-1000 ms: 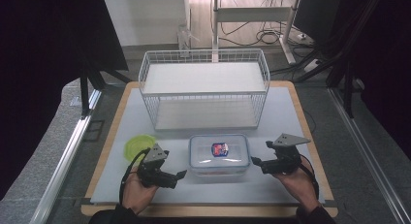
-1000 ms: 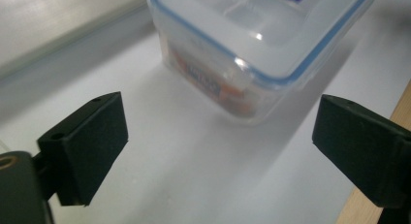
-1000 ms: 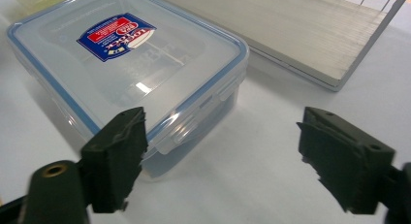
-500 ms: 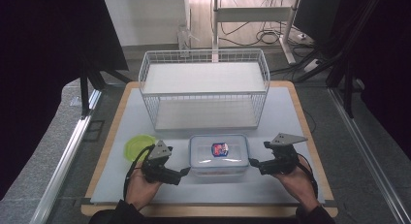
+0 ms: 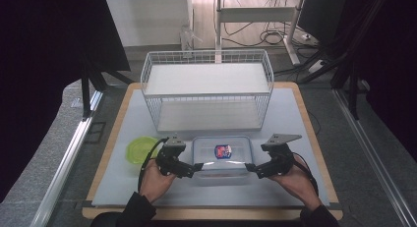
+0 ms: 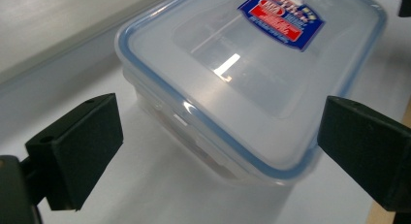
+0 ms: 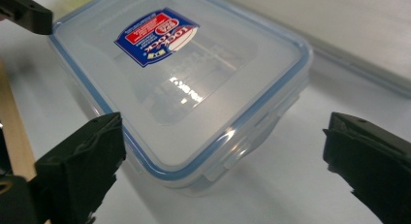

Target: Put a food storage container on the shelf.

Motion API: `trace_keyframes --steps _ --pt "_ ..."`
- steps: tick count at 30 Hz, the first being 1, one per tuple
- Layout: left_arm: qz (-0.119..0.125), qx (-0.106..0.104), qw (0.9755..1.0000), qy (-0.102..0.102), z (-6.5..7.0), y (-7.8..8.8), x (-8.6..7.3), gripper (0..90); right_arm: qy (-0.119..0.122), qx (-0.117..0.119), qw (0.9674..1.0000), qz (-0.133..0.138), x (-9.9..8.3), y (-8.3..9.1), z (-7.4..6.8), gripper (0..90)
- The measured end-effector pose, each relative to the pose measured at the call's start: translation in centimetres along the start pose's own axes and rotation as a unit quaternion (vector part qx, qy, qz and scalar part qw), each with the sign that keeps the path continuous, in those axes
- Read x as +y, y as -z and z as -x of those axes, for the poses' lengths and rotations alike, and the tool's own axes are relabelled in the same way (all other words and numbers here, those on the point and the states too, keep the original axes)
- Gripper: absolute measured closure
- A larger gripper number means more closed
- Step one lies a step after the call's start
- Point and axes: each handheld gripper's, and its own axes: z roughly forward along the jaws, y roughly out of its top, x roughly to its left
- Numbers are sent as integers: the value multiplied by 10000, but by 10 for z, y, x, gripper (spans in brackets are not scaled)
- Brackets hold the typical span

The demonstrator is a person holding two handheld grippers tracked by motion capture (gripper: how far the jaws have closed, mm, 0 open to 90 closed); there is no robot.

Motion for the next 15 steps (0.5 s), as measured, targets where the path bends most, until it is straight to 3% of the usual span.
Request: trace_keyframes --steps 5,10,15 --pt "-13 -261 9990 353 -9 -10 0 7 -237 328 9988 -263 0 -13 7 0" --pt "-29 -618 9967 516 -13 -19 2 0 -608 841 9939 -384 3 -26 15 4" --pt "-97 -942 9926 764 -17 -27 2 0 -799 917 9916 -430 8 -35 23 11"
